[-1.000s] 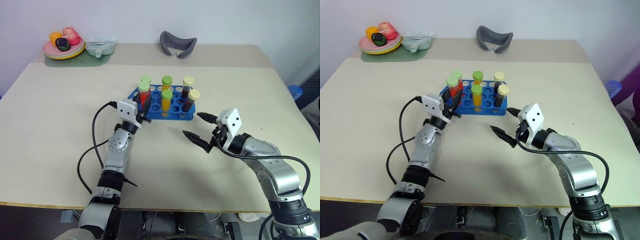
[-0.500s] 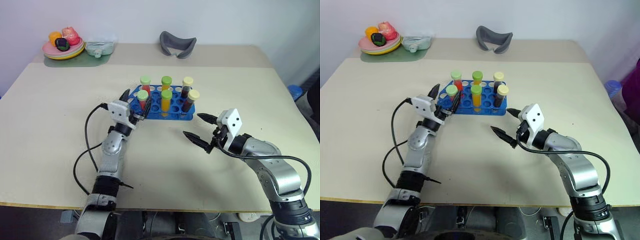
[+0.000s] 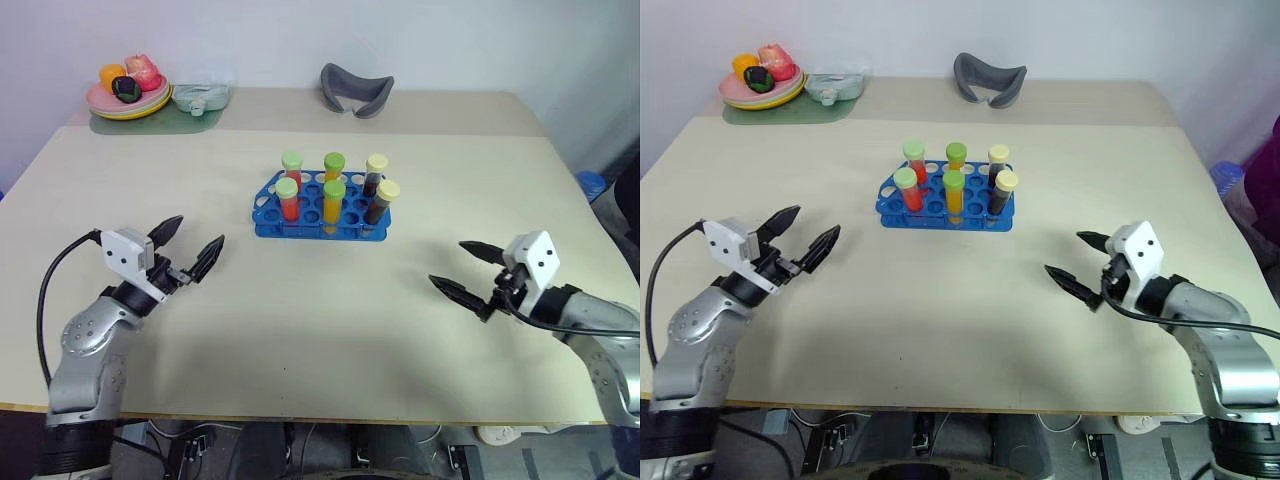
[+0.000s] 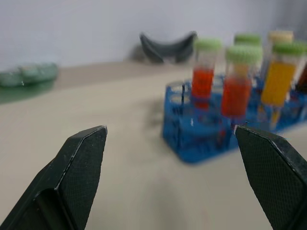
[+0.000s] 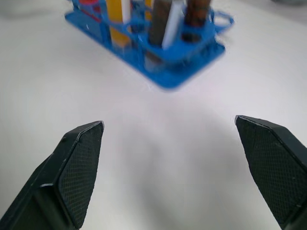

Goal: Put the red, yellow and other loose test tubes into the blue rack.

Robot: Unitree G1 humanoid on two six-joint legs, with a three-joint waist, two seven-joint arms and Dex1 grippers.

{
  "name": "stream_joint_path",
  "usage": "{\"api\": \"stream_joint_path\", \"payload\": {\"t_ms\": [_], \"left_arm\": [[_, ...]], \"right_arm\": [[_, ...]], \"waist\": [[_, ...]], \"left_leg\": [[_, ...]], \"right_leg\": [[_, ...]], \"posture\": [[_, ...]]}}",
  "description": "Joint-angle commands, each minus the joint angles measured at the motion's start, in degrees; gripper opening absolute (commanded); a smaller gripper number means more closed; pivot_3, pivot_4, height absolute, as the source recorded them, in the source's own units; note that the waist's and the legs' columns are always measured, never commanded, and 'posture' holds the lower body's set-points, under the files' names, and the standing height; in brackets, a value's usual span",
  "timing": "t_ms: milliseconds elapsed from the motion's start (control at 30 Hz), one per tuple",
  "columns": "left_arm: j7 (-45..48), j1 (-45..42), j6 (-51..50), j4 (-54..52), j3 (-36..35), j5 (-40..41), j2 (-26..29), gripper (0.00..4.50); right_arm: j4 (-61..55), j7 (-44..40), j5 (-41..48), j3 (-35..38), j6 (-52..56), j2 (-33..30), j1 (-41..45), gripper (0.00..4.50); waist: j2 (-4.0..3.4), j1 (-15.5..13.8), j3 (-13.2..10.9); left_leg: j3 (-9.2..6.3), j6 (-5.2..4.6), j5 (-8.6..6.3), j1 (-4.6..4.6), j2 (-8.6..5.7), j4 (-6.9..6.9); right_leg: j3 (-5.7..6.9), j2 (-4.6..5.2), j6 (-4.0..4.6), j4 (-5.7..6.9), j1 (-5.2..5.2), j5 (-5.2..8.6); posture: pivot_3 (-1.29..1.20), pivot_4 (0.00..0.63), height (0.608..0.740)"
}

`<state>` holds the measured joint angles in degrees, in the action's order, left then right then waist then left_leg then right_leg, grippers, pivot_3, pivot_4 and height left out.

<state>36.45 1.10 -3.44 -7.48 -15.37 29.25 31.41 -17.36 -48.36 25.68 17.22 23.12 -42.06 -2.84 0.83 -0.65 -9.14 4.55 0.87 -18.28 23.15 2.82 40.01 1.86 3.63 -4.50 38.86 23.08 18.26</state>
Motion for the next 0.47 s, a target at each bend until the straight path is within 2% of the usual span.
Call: {"api": "stream_joint_path", "payload": {"t_ms": [33, 267, 467], "left_arm": [[2.67, 2.59, -2.00, -2.05, -3.99, 1.46, 3.18, 4.34], [3.83, 5.28, -3.03, -2.73, -5.72, 0.52, 4.12, 4.34], [3.89, 7.27, -2.81, -2.72, -7.76, 0.49, 3.85, 4.34]], "right_arm": [[1.24, -2.02, 0.85, 4.28, -1.98, -2.13, -1.01, 4.50], [2.44, -2.10, -0.07, 3.60, -4.30, -1.41, -1.73, 4.50], [2.33, -0.53, -0.94, -0.08, -4.57, 0.58, 0.20, 4.50]], "waist": [[0.00, 0.05, 0.00], [-0.02, -0.06, 0.01], [-0.02, 0.05, 0.01]], "left_leg": [[0.01, -0.04, -0.02, -0.02, 0.00, -0.01], [0.02, -0.17, -0.10, -0.04, -0.02, -0.01], [0.02, -0.18, -0.10, -0.05, 0.03, -0.03]], "right_leg": [[0.00, 0.00, 0.00, 0.00, 0.00, 0.00], [-0.01, 0.03, 0.00, -0.02, -0.03, 0.00], [-0.01, 0.01, 0.01, -0.02, -0.03, 0.00]], "posture": [[0.00, 0.150, 0.735], [0.00, 0.150, 0.735], [0.00, 0.150, 0.735]]}}
